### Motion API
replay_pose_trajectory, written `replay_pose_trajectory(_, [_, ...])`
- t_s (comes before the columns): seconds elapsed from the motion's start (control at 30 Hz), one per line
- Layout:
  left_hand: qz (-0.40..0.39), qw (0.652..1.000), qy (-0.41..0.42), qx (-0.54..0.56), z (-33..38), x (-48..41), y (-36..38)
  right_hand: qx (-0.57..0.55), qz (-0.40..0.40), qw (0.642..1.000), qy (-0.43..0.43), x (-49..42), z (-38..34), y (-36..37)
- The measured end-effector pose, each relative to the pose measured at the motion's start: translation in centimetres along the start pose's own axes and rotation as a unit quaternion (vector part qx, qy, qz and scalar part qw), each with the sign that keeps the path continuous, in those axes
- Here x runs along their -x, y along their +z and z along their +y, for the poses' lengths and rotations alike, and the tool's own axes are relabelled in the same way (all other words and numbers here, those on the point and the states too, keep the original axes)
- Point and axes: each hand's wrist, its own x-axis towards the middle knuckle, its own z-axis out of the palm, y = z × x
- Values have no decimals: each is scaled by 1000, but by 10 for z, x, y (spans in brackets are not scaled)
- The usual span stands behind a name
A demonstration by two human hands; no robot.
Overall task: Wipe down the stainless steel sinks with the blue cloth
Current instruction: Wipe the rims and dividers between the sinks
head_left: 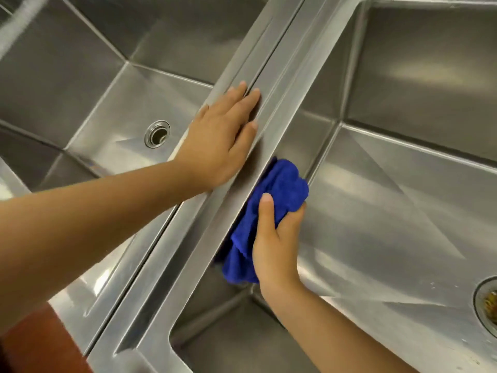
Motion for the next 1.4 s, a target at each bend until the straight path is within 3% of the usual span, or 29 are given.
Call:
replay_pose_trajectory(0.17, [-10, 999, 28, -15, -17, 78, 6, -11, 43, 996, -76, 14, 8, 16])
replay_pose_trajectory(0.37, [17, 999, 29, -1, -16, 77, 8, -16, 137, 990, 9, -17, 43, 13])
replay_pose_trajectory(0.43, [17, 1000, 24, 7, -18, 80, 8, -29, 126, 991, 40, -10, 33, 16])
replay_pose_trajectory(0.6, [13, 999, 19, 26, -17, 78, 8, -65, 31, 995, -65, 32, 13, 19])
replay_pose_trajectory(0.73, [16, 999, 14, 31, -17, 80, 9, -30, 53, 995, -83, 10, 48, 12])
replay_pose_trajectory(0.97, [29, 999, 20, 34, -18, 81, 11, 25, 131, 987, 90, -19, 86, 3])
replay_pose_trajectory(1.1, [37, 998, 19, 39, -17, 79, 11, 14, 85, 996, 38, 23, 75, 9])
replay_pose_trajectory(1.23, [41, 998, 8, 46, -14, 80, 12, 34, 99, 994, 7, 2, 102, 3])
replay_pose_trajectory(1.4, [38, 998, 12, 51, -16, 80, 11, 107, 132, 977, 128, -57, 147, -17])
